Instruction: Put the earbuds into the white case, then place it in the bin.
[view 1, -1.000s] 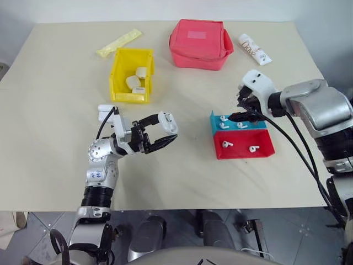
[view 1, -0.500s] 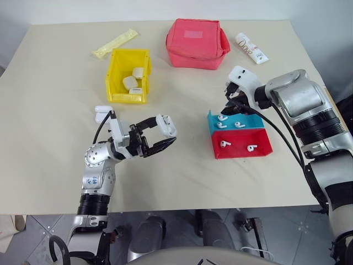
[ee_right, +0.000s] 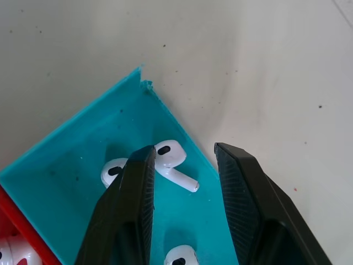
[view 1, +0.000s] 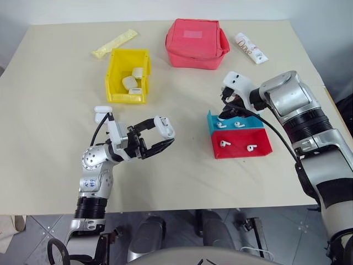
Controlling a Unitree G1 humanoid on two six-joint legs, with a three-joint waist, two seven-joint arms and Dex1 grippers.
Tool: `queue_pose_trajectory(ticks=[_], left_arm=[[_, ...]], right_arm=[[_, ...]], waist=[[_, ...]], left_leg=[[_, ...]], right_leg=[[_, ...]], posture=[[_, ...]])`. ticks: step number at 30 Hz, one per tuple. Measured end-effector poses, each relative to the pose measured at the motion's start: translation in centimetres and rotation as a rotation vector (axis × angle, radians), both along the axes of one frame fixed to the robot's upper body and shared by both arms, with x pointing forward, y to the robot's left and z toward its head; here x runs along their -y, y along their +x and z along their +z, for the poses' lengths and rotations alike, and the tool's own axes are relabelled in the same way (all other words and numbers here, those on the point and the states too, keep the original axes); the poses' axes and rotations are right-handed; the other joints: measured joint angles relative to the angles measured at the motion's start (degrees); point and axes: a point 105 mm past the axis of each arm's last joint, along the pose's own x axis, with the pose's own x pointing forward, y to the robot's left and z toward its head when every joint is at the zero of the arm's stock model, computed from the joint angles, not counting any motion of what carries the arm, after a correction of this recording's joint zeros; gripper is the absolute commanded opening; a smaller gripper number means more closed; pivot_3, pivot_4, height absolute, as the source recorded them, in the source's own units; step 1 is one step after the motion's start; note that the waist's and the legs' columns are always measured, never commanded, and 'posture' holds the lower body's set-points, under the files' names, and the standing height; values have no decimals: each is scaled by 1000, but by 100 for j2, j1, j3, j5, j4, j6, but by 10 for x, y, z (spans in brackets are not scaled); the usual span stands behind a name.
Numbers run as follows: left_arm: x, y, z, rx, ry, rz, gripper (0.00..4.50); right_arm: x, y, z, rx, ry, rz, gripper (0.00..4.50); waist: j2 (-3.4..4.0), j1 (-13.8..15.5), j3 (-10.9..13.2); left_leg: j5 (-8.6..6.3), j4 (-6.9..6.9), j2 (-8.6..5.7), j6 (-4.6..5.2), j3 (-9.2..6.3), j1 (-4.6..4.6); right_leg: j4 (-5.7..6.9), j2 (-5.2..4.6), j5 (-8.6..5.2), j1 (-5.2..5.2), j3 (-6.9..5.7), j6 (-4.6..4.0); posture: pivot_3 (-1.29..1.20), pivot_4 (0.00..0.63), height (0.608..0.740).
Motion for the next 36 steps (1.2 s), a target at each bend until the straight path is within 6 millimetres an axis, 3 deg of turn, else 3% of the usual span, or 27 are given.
queue_pose_trajectory(ticks=[35,36], left_arm=[[-2,-5,1,0,-4,36,2784],[-2,-5,1,-1,-4,37,2784]], right_arm=[[1,3,-13,-15,-29,35,1754],[1,4,-14,-15,-29,36,1569]], waist=[[6,-9,-8],[5,-9,-9]], left_leg=[[-1,0,0,-2,2,3],[-1,0,0,-2,2,3]], right_leg=[[2,1,0,1,-1,-1],[2,1,0,1,-1,-2]], posture=[[0,150,740],[0,150,740]])
